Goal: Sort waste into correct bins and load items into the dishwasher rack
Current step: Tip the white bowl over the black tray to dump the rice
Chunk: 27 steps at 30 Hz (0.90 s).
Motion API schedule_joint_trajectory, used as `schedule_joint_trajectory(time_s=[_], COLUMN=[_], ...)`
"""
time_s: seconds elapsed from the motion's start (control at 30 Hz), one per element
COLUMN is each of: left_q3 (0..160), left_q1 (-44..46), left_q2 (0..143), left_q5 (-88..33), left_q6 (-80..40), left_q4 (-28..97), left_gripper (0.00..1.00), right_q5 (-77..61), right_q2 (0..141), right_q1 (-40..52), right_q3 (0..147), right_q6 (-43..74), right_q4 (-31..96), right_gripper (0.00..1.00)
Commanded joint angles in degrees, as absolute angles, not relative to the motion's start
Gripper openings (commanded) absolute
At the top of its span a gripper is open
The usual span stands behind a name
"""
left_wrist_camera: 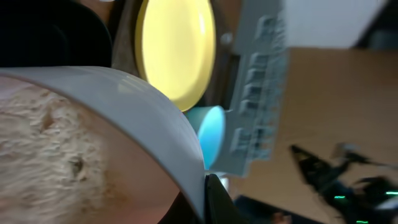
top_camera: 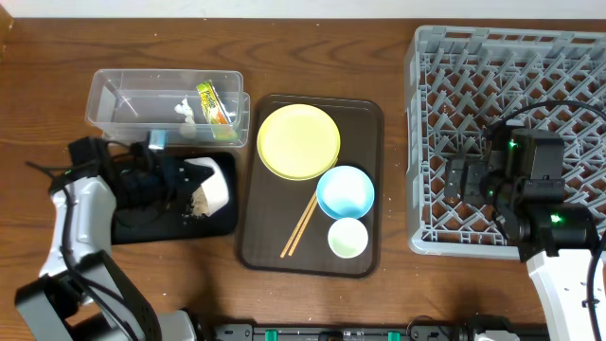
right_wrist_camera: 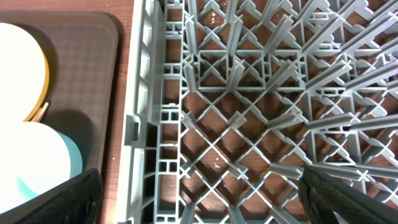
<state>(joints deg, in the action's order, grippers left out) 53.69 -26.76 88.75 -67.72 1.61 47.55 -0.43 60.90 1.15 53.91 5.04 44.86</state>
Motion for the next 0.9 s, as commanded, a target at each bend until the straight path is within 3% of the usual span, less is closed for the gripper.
schedule_joint_trajectory(time_s=[0.0,0.37,0.87], left_q3=[52.7,52.7,52.7], left_q1=[-30.0,-33.7,-33.7], left_q2=[91.0,93.7,93.7], left_q5=[-78.7,-90.1,-90.1], left_q6=[2.7,1.7,-12.2], left_q4=[47.5,47.8,47.7], left_gripper=[0.06,0.06,0.06], right_q5=[-0.7,-0.7,-0.7], right_q2=[60.9,60.9,60.9], right_q1=[1.5,1.5,1.5], right_q3=[55.0,55.0,55.0], right_q6=[5.3,5.3,5.3], right_q4=[44.9,45.2,45.3], right_gripper=[0.99,0.99,0.99])
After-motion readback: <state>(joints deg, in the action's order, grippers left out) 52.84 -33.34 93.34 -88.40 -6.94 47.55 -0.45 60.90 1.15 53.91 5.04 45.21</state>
